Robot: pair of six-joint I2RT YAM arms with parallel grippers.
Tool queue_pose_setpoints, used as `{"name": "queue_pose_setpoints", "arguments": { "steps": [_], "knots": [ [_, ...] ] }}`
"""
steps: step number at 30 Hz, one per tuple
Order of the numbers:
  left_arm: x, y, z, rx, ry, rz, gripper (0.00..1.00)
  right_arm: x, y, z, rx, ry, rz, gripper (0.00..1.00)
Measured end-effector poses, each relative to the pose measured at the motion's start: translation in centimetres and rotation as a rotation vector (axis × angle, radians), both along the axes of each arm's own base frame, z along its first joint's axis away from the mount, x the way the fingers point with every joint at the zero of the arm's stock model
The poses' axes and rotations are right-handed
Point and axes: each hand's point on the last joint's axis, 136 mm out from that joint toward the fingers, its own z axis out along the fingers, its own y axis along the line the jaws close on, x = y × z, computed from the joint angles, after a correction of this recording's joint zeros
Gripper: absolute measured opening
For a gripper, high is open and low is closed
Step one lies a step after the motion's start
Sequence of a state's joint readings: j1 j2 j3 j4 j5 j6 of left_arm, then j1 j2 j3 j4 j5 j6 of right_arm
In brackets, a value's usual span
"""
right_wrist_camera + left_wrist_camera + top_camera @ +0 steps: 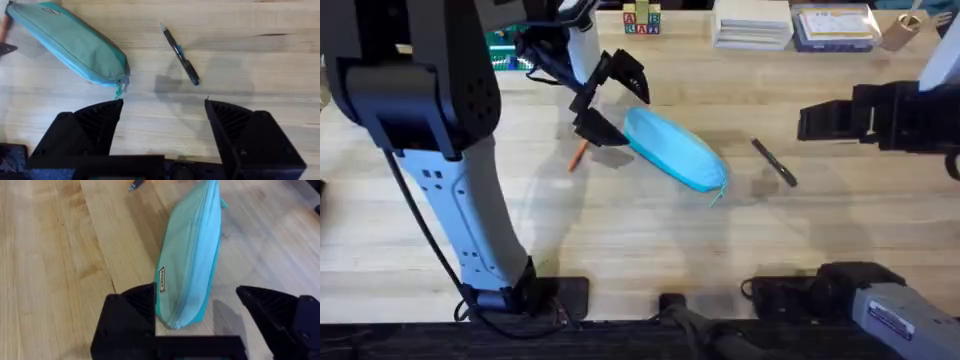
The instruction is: Unzip the bag, pick up the pens from the table one at a time and place them inside, then zip the bag closed.
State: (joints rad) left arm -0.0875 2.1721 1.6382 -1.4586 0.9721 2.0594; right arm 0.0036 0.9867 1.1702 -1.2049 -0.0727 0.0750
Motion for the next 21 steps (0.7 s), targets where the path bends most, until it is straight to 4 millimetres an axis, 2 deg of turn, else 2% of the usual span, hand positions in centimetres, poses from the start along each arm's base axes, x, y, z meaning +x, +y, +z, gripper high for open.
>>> {"name": "queue_pose_setpoints", "arguments": {
  "steps": [2, 5, 7, 10, 11, 13, 21],
  "knots": [
    [0.00, 0.00, 0.01, 0.000, 0.000, 0.000, 0.993, 0.00, 0.00, 0.00, 0.000, 0.000, 0.000, 0.997],
    [0.02, 0.00, -0.01, 0.000, 0.000, 0.000, 0.819, 0.00, 0.00, 0.00, 0.000, 0.000, 0.000, 0.998],
    [0.01, 0.00, 0.00, 0.000, -0.001, 0.000, 0.617, 0.00, -0.01, 0.00, 0.000, 0.000, 0.000, 0.997],
    [0.11, -0.01, -0.02, -0.001, -0.006, 0.001, 0.168, 0.00, 0.00, 0.00, 0.000, 0.000, 0.000, 0.997],
    [0.16, 0.02, -0.04, -0.001, -0.008, 0.001, 0.075, 0.00, -0.01, 0.00, 0.000, 0.000, 0.000, 0.997],
    [0.15, 0.00, -0.04, -0.001, -0.008, 0.001, 0.047, 0.00, 0.00, 0.00, 0.000, 0.000, 0.000, 0.997],
    [0.15, 0.00, -0.03, -0.001, -0.008, 0.001, 0.042, 0.00, 0.00, 0.00, 0.000, 0.000, 0.000, 0.997]
  ]
}}
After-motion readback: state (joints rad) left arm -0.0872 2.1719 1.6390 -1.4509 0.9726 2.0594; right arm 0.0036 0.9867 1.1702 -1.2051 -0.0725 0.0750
